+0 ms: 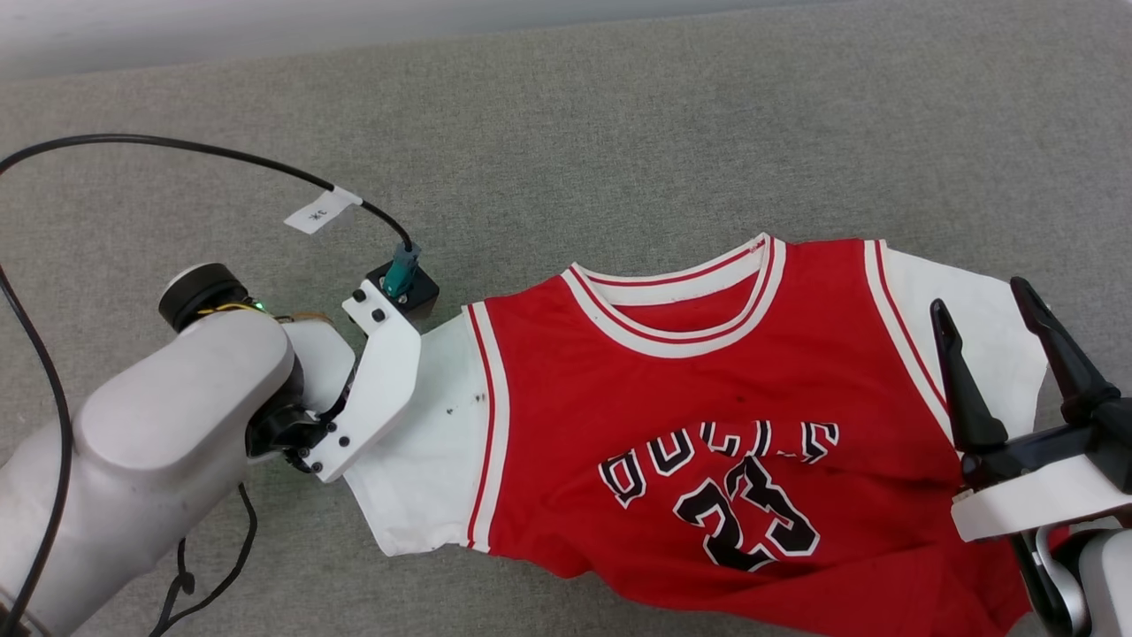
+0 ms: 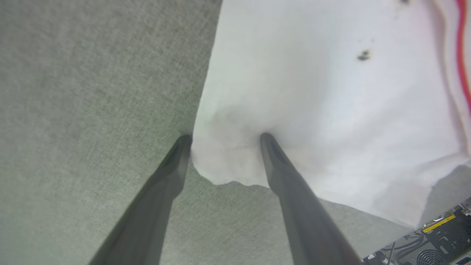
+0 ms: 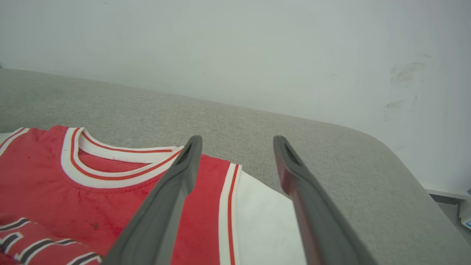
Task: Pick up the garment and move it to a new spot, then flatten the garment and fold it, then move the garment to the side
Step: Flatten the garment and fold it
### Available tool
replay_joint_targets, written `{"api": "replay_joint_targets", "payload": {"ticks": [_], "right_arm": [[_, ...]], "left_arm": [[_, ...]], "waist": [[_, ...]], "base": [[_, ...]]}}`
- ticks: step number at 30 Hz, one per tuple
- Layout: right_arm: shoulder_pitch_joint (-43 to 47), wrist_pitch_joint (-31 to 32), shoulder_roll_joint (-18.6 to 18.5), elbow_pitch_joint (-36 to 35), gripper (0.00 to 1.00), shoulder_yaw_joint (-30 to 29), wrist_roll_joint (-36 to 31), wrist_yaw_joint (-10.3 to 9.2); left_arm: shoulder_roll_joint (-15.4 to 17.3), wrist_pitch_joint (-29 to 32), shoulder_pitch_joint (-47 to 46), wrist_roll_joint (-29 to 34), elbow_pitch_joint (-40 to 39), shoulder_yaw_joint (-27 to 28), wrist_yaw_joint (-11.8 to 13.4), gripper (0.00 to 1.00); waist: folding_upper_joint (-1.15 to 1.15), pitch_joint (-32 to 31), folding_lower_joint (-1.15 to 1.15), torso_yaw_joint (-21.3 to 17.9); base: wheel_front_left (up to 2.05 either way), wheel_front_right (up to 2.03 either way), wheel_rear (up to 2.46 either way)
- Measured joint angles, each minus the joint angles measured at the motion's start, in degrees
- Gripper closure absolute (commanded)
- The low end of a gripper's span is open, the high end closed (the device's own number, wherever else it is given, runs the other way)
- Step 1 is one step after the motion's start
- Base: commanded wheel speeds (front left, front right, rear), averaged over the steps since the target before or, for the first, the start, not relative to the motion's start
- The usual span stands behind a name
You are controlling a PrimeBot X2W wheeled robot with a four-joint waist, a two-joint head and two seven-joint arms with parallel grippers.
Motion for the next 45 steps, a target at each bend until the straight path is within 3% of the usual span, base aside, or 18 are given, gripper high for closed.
{"api": "replay_joint_targets", "payload": {"ticks": [1, 8, 12, 16, 20, 27, 31, 38, 45], "right_arm": [[-0.11, -0.05, -0.04, 0.29, 0.0, 0.14, 0.02, 0.0], [-1.18, -0.37, -2.24, 1.09, 0.0, -1.51, 0.21, 0.0], [-2.75, -0.01, -5.76, 0.31, 0.0, -3.88, -0.1, 0.0], [-5.44, 4.8, -10.67, -1.64, 0.0, -4.94, 0.62, 0.0], [-6.83, 17.28, -18.47, -1.92, 0.0, -2.04, 4.94, 0.0], [-10.05, 49.63, -35.39, -3.36, 0.0, 11.44, 24.92, 0.04], [-16.05, 61.23, -40.99, -2.99, 0.0, 14.28, 31.92, 0.01], [-22.53, 74.05, -40.08, 4.04, 0.0, 16.81, 38.19, 0.0], [-25.21, 77.05, -35.33, 12.68, 0.0, 14.26, 36.96, 0.0]], "left_arm": [[-0.03, -0.04, -0.29, -0.74, 0.36, -0.49, 0.0, 1.0], [0.25, -3.82, 0.15, -3.49, 0.99, -2.68, 0.01, 1.0], [1.08, -7.81, 1.94, -5.41, 1.67, -3.0, 0.01, 1.0], [2.13, -11.71, 2.32, -5.99, 1.05, -2.83, 0.01, 1.0], [3.37, -13.71, 3.09, -6.32, -1.2, -3.08, 0.02, 1.0], [4.04, -15.69, 3.03, -5.35, -4.38, -3.38, 0.01, 1.0], [3.53, -16.18, 2.37, -4.43, -5.59, -3.58, 0.02, 1.0], [2.24, -16.42, -0.52, -2.59, -7.39, -3.81, 0.02, 1.0], [1.86, -17.68, -3.97, -2.11, -8.55, -3.88, 0.01, 1.0]], "waist": [[0.0, -0.05, 0.0, 0.01], [-0.01, -2.6, 0.0, 0.72], [0.0, -5.23, 0.0, 1.34], [0.0, -7.74, 0.0, 2.32], [0.0, -9.25, 0.0, 3.71], [0.0, -9.16, 0.0, 5.92], [0.0, -7.62, 0.0, 7.11], [0.0, -3.79, 0.0, 9.5], [0.0, 0.84, 0.0, 11.64]], "base": [[0.0, 0.0, 0.0], [0.0, 0.0, 0.0], [0.0, 0.0, 0.0], [0.0, 0.0, 0.0], [0.0, 0.0, 0.0], [0.0, 0.0, 0.0], [0.0, 0.0, 0.0], [0.0, 0.0, 0.0], [0.0, 0.0, 0.0]]}}
